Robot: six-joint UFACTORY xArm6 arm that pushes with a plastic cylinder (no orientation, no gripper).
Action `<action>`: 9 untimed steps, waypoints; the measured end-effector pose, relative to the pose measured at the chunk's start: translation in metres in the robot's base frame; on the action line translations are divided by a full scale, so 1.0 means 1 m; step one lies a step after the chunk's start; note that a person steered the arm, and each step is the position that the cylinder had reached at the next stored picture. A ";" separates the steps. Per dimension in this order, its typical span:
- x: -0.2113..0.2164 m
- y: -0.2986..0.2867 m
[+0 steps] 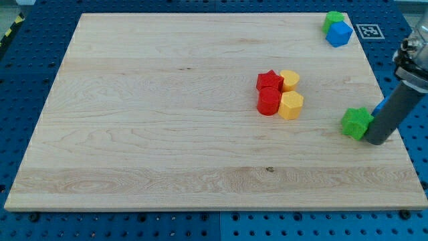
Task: Put the blue triangle into the green star
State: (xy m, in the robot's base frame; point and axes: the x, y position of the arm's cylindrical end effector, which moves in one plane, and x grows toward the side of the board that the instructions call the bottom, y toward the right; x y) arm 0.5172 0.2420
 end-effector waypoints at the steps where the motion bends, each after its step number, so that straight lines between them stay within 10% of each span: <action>1: -0.002 -0.004; 4: 0.021 -0.025; 6: 0.020 0.087; 9: -0.022 0.102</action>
State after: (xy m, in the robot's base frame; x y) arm 0.4948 0.3444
